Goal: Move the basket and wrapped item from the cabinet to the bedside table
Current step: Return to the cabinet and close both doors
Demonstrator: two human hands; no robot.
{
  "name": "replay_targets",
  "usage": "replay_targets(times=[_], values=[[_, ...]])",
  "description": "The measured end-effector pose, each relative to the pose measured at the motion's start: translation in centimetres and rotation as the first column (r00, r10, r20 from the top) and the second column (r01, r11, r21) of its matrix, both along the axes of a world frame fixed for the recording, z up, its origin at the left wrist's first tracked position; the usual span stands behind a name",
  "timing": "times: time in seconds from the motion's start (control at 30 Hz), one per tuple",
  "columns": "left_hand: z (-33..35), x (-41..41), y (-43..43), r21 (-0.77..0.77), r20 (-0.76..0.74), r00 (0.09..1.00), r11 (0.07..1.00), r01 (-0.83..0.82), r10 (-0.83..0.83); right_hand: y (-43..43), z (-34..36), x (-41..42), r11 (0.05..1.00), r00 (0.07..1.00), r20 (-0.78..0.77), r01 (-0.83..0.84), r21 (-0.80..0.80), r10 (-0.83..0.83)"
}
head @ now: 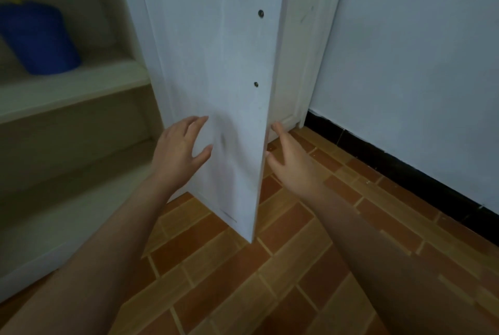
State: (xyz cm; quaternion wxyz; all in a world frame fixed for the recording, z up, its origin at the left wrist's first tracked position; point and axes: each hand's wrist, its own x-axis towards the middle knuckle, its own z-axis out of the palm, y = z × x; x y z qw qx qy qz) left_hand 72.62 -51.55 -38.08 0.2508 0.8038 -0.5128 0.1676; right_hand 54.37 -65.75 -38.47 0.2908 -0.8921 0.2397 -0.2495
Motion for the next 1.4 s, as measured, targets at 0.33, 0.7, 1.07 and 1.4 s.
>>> replay_targets(times=[0.33,0.7,1.07,1.4], values=[[-2.4,0.5,-1.1,0.208,-0.083,0.996,0.977,0.045,-0.028,0.9,1.8,-0.2,0.987,0.988,0.126,-0.105,0.118,0.09],[-7.3,-3.7,-0.2,0.259,-0.304,0.952,0.964,0.064,0.019,1.2,1.2,-0.6,0.976,0.984,0.082,-0.169,0.14,0.159],[-8.0,-7.1,-2.2,0.051,-0.354,0.932,0.997,-0.056,0.071,1.6,1.1,-0.6,0.979,0.981,0.048,-0.192,0.065,0.189],[-8.1,-8.2,-1.1,-0.01,-0.376,0.908,0.979,-0.203,0.184,2.8,1.0,0.0,0.951,0.953,0.028,-0.301,-0.066,0.303]])
